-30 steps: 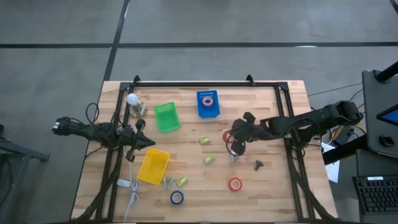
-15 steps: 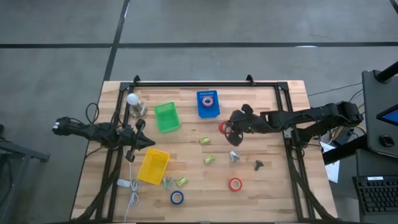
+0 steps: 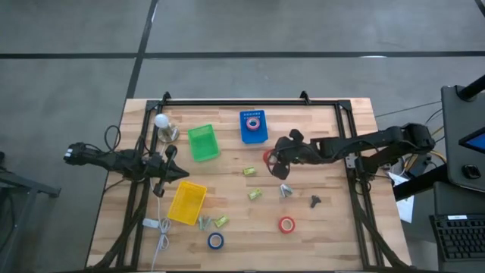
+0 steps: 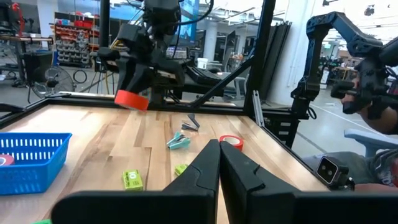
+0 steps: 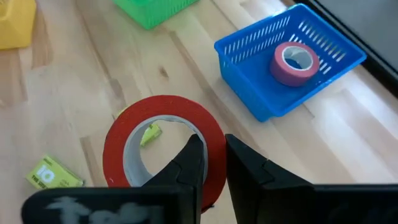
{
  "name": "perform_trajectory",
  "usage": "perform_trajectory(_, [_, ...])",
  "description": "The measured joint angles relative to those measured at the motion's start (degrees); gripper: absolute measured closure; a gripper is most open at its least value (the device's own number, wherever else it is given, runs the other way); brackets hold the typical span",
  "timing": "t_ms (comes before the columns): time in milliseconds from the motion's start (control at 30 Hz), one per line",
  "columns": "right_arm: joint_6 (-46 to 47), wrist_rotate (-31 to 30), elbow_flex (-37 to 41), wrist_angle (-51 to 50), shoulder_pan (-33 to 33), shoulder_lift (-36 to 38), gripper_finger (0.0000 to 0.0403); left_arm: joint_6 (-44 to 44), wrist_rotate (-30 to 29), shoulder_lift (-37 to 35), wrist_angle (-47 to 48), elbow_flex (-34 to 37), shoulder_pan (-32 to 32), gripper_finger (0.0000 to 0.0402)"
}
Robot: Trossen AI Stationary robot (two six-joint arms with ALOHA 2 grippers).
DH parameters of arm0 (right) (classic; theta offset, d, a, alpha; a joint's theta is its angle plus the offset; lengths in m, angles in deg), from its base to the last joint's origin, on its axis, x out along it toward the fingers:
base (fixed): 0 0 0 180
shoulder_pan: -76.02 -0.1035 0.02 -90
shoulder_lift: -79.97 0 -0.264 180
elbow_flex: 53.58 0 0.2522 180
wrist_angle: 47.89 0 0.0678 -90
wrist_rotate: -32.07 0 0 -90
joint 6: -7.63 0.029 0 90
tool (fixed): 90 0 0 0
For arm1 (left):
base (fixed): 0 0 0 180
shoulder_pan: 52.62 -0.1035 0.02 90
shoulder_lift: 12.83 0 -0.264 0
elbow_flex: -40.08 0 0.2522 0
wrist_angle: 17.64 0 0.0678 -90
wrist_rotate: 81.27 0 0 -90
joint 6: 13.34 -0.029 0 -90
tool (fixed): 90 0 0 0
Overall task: Pick and place Stapler, Stapler remover, tape
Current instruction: Put the top red tape into the blue bin
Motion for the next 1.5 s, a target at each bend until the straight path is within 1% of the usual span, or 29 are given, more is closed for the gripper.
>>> perform_trajectory(267, [0.2,0.4,0.0,0.4,0.0,-2.5,0.0358,0.0,0.0,0.0,0.0,0.0,0.0,0.0387])
perform_trajectory(500, [-0.3,0.4,-0.3,1.4,0.1,-2.2,0.0353,0.0,0.0,0.0,0.0,0.0,0.0,0.0387])
perform_trajectory(900, [-2.0,0.2,-3.1,1.6,0.2,-2.5,0.0355,0.0,0.0,0.0,0.0,0.0,0.0,0.0387])
perform_trajectory(1500, [-2.4,-0.1,-3.0,2.3,0.6,-2.5,0.0356,0.0,0.1,0.0,0.0,0.0,0.0,0.0387])
